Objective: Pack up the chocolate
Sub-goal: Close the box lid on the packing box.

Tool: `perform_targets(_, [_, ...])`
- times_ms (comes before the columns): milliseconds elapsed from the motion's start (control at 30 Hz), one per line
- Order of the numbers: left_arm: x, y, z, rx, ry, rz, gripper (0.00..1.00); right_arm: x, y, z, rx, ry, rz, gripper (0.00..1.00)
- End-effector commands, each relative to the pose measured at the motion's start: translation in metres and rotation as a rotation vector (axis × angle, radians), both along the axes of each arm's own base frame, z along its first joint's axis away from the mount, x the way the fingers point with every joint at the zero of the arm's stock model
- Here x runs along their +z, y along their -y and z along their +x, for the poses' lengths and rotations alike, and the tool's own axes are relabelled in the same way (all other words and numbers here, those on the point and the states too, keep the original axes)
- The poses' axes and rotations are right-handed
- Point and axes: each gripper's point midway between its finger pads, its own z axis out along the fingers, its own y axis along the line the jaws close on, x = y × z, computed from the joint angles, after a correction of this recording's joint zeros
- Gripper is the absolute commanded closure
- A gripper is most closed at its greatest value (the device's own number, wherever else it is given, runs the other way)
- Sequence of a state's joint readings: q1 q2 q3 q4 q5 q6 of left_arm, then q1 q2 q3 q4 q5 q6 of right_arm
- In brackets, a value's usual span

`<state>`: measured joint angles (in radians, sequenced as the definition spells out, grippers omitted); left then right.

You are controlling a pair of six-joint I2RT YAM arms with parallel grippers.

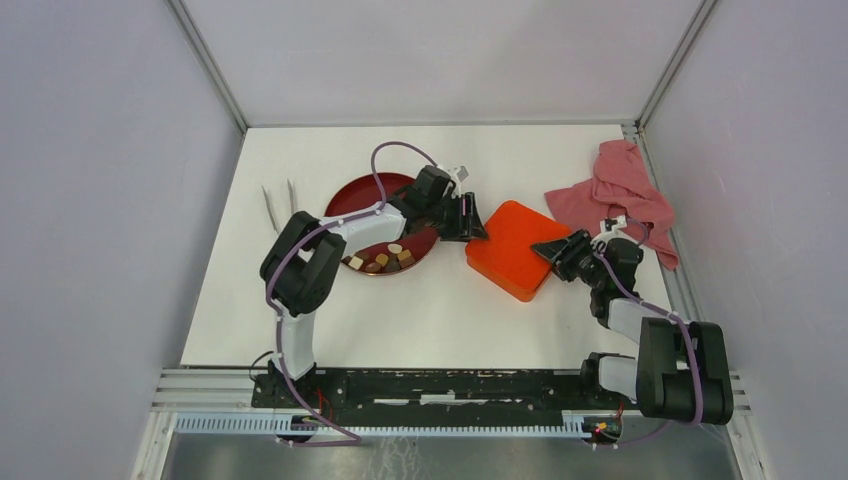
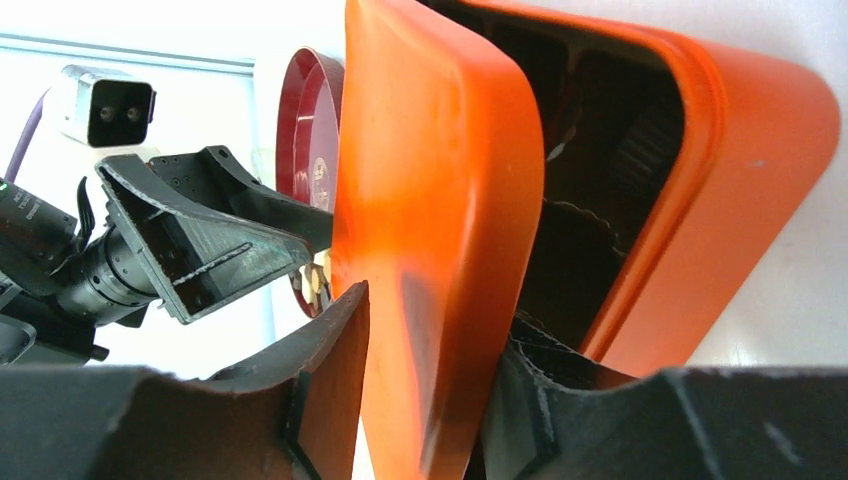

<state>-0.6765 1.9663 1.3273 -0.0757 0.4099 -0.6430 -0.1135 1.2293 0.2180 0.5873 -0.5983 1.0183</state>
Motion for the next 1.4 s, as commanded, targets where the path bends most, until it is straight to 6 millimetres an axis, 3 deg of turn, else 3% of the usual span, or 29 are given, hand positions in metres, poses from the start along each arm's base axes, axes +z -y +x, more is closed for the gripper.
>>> perform_targets(0, [0.009, 0.015, 0.0, -0.062, 0.034, -0.024, 0.4, 0.019, 0.008, 0.016, 0.004, 0.085, -0.081, 0.52])
perform_targets(367, [0.001, 0.019, 0.003, -0.061, 0.014, -0.003, 0.4, 0.011, 0.029, 0.019, 0.02, 0.057, -0.31, 0.35])
perform_targets(633, [0.001, 0.022, 0.006, -0.078, 0.014, -0.001, 0.4, 0.014, 0.042, 0.021, 0.004, 0.029, -0.378, 0.32])
perform_targets(867, [0.001, 0.024, 0.005, -0.094, 0.017, 0.005, 0.4, 0.007, 0.063, 0.012, -0.036, -0.087, -0.48, 0.32])
perform_targets(1200, [0.001, 0.032, 0.006, -0.131, 0.024, 0.017, 0.4, 0.005, 0.075, 0.002, -0.028, -0.173, -0.543, 0.29])
perform_targets(1267, [0.0, 0.033, 0.005, -0.137, 0.022, 0.016, 0.4, 0.002, 0.074, 0.0, -0.018, -0.186, -0.539, 0.26])
perform_targets(1367, [-0.002, 0.036, 0.003, -0.149, 0.018, 0.021, 0.4, 0.004, 0.065, 0.001, 0.016, -0.145, -0.502, 0.07])
